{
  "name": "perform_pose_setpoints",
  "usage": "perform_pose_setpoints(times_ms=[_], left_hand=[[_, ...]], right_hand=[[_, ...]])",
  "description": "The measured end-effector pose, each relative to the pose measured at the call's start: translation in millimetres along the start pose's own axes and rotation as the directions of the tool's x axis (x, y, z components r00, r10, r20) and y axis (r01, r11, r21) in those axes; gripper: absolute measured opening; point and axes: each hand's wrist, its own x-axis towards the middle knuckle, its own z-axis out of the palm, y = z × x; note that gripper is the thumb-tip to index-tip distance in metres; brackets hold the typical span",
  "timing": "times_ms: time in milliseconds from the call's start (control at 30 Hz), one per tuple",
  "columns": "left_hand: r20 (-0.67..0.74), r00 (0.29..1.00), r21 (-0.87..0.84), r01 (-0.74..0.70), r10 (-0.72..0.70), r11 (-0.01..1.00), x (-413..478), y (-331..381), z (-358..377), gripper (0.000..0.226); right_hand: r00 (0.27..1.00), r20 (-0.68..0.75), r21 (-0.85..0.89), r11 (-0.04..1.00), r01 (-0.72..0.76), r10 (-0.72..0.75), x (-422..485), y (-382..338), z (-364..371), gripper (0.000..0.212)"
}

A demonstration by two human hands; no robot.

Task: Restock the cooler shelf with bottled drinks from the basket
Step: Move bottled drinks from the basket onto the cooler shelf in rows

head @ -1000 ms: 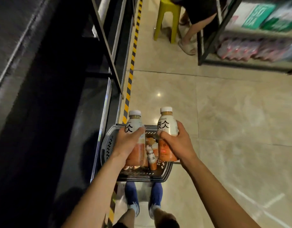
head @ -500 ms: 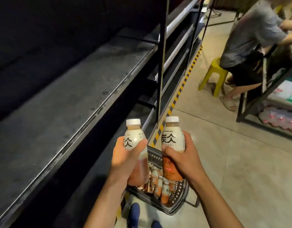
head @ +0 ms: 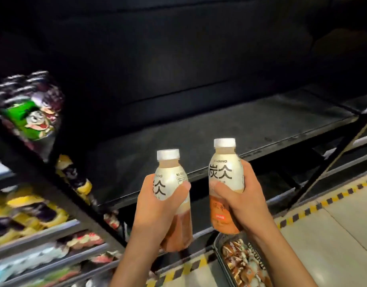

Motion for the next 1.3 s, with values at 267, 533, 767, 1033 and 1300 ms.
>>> perform_pose_setpoints(times_ms=[267,533,767,1033,1300], left_hand=[[-0.389,0.921,-0.117,-0.074,0.023,0.990,-53,-7,-190,0.060],[-0.633,0.773,-0.115,-0.139,0.035,0.984,-120,-17,-378,0.037],[-0.640,0.757,-0.009,-0.174,0.128,0.985,-126,-10,-486,0.043],[-0.516,0.839,-0.082,-0.246,0.170,0.966,-69,23,-542,0.045],[-0.290,0.939,-0.250,-0.259,0.183,0.933,25,62,-566,0.044]], right_hand=[[0.913,0.392,0.111,0.991,0.069,-0.108,-56,-50,190,0.055],[0.788,0.581,0.172,0.977,0.126,-0.204,-153,-76,360,0.060],[0.774,0.587,0.179,0.971,0.160,-0.236,-199,-85,456,0.058],[0.828,0.490,0.182,0.961,0.209,-0.273,-168,-114,511,0.055],[0.889,0.418,0.220,0.970,0.101,-0.187,-97,-158,550,0.036]])
